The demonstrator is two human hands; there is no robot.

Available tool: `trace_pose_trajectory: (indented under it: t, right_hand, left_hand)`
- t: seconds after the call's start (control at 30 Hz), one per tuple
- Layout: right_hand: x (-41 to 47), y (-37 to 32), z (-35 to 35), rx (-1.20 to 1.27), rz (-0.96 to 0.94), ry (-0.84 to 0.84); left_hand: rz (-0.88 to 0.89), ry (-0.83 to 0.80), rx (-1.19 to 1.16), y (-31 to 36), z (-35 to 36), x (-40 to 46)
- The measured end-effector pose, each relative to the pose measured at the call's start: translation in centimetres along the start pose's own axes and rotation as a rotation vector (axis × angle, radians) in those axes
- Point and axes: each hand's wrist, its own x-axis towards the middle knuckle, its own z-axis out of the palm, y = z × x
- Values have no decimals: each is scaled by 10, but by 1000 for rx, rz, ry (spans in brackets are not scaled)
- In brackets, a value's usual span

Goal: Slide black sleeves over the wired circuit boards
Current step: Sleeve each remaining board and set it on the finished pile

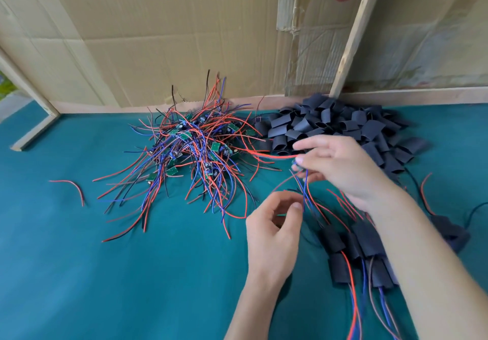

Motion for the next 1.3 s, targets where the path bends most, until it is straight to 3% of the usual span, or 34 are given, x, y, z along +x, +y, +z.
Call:
trace_pose_trajectory:
  t: [0.13, 0.27, 0.37, 0.5, 0.57, 0.8, 0.83, 0.93, 0.97, 1.13, 1.3]
  right_hand:
    - [-4, -11, -30, 508, -68, -123]
    - [-11, -16, -41, 687, -128, -306]
    - [-11, -12, -30, 476, 0, -434]
    - [-12, -5, -3, -101, 123, -538]
    - [-12, -4, 8, -283, 101, -466]
    - [-9, -2, -13, -469, 61, -365]
    - [-6, 1, -20, -468, 35, -254]
    - [1, 15, -43, -666, -81, 305]
    - [1, 19, -49, -729, -64, 391]
    - [4, 42, -63, -916, 165, 296]
    - [6, 49, -62, -872, 133, 328]
  left_hand:
    - [-41, -36, 23, -1, 1, 1]
    - [-76, 0, -63, -4, -1, 2]
    - [-159, 40, -300, 0, -3, 5]
    - [-224, 30, -480, 3, -9, 7]
    - [-200, -9, -488, 5, -8, 7]
    - [-178, -32, -295, 3, -7, 6]
    - [-182, -23, -268, 1, -7, 6]
    - [-201, -13, -263, -1, -6, 6]
    - [-203, -15, -270, -1, -6, 5]
    - [-199, -16, -281, -2, -6, 5]
    - [-200, -18, -284, 0, -6, 5]
